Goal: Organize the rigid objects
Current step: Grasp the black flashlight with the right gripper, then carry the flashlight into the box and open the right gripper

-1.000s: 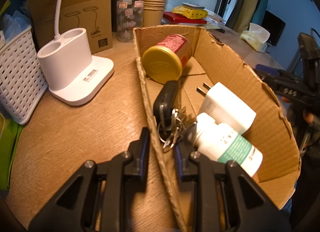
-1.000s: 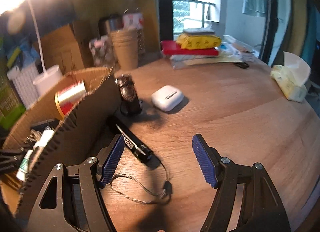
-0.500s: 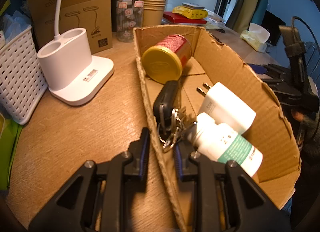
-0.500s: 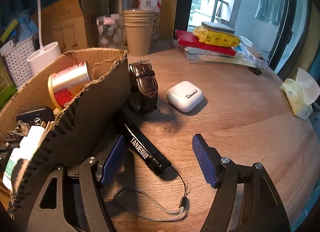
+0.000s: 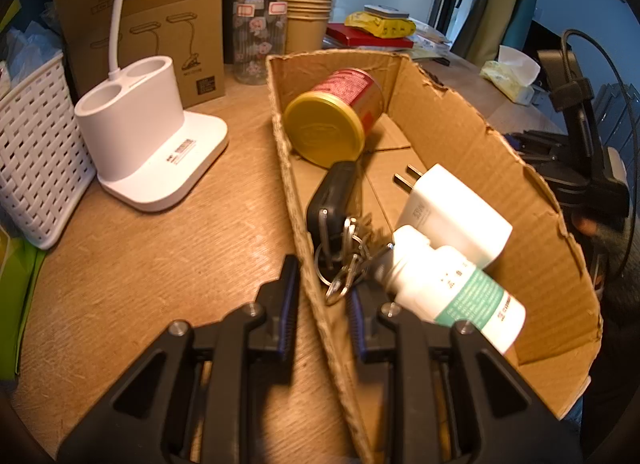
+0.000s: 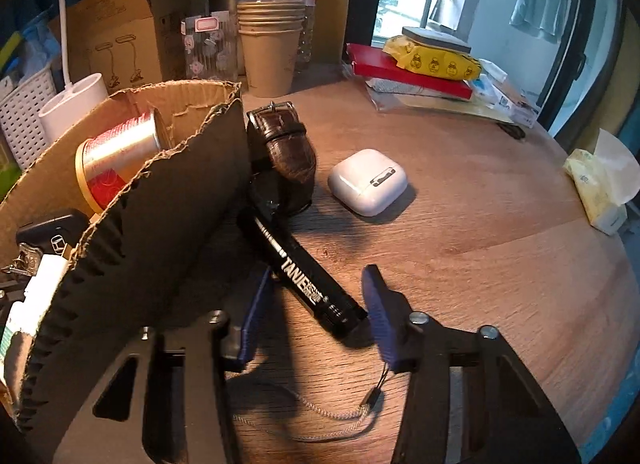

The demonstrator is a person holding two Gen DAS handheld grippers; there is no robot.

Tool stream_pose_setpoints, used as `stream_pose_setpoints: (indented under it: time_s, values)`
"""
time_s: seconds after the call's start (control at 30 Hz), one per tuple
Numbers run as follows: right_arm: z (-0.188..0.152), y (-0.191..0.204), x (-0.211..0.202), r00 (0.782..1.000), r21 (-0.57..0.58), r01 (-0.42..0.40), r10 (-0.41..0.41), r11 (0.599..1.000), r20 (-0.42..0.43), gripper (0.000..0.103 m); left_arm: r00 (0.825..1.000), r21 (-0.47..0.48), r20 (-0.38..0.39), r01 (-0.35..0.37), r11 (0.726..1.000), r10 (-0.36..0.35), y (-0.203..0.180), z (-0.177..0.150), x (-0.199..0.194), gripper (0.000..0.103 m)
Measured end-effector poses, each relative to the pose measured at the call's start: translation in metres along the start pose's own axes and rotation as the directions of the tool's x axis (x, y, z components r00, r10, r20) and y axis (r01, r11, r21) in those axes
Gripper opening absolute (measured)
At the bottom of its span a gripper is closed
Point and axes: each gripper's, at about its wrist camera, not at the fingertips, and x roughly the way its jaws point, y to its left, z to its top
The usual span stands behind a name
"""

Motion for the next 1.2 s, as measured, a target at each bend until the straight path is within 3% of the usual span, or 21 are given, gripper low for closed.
stream_pose_setpoints:
  time_s: [0.17, 0.2, 0.23, 0.33, 0.9, 1.07, 1.2]
  values:
    - [-0.001, 0.0, -0.002, 0.999, 0.011, 0.034, -0.034, 0.999, 0.003, 0.042, 1.0, 0.0, 0.0, 0.0, 1.0, 0.0, 0.0, 0.0, 0.0, 0.025]
    - [-0.001, 0.0, -0.003, 0.999, 0.012, 0.039, -0.039, 0.999, 0.008, 0.028, 1.0, 0.0, 0.0, 0.0, 1.0, 0.0, 0.0, 0.0, 0.0, 0.025]
    - [-0.001, -0.001, -0.005, 0.999, 0.018, 0.05, -0.05, 0.999, 0.015, 0.022, 1.0, 0.0, 0.0, 0.001, 1.0, -0.001, 0.0, 0.0, 0.0, 0.025]
    - [-0.002, -0.005, -0.013, 0.994, 0.048, 0.092, -0.095, 0.995, 0.052, 0.022, 1.0, 0.0, 0.0, 0.0, 1.0, 0.0, 0.0, 0.0, 0.0, 0.025]
    - [-0.007, -0.015, -0.039, 0.978, 0.126, 0.113, -0.133, 0.986, 0.162, 0.021, 1.0, 0.0, 0.0, 0.001, 1.0, -0.001, 0.0, 0.0, 0.0, 0.025]
    - [-0.01, -0.009, -0.052, 0.961, 0.118, 0.147, -0.17, 0.982, 0.22, 0.021, 1.0, 0.0, 0.001, 0.001, 1.0, -0.001, 0.001, 0.0, 0.001, 0.025]
    - [-0.014, -0.013, -0.062, 0.952, 0.15, 0.111, -0.148, 0.982, 0.266, 0.021, 1.0, 0.0, 0.001, 0.001, 1.0, -0.001, 0.001, -0.001, 0.001, 0.025]
